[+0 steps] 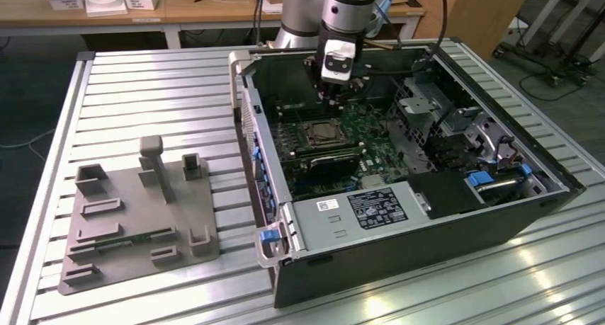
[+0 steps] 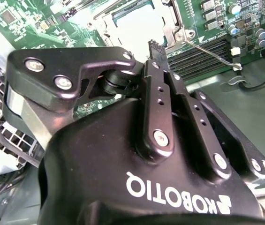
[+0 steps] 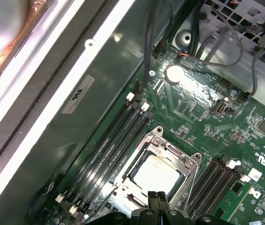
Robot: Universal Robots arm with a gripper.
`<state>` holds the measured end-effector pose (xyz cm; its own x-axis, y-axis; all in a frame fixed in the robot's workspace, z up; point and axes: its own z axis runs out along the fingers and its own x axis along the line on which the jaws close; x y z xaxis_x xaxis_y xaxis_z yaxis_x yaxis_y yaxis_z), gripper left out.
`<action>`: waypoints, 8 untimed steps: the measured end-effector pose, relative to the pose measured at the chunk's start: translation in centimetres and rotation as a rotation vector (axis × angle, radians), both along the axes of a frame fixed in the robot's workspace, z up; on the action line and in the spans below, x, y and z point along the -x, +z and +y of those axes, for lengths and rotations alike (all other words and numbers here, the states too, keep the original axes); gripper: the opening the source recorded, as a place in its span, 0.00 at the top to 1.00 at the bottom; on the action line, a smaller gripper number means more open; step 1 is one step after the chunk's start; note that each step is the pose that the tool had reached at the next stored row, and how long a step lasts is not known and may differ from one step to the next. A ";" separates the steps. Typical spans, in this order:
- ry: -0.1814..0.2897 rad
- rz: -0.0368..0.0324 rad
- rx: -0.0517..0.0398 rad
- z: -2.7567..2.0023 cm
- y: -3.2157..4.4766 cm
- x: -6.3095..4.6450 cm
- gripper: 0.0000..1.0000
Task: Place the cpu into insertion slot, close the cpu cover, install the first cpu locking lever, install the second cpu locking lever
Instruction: 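Install the first cpu locking lever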
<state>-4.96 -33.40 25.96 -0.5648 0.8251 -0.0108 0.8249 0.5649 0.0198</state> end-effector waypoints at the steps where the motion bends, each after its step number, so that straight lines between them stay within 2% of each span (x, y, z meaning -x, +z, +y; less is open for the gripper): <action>1: 0.004 0.0000 0.0000 0.01 0.08 0.0 0.90; 8: 0.056 0.0000 0.0001 0.01 0.19 0.0 0.90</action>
<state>-4.96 -33.38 26.16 -0.6101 0.7923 -0.0108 0.7920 0.6101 0.0198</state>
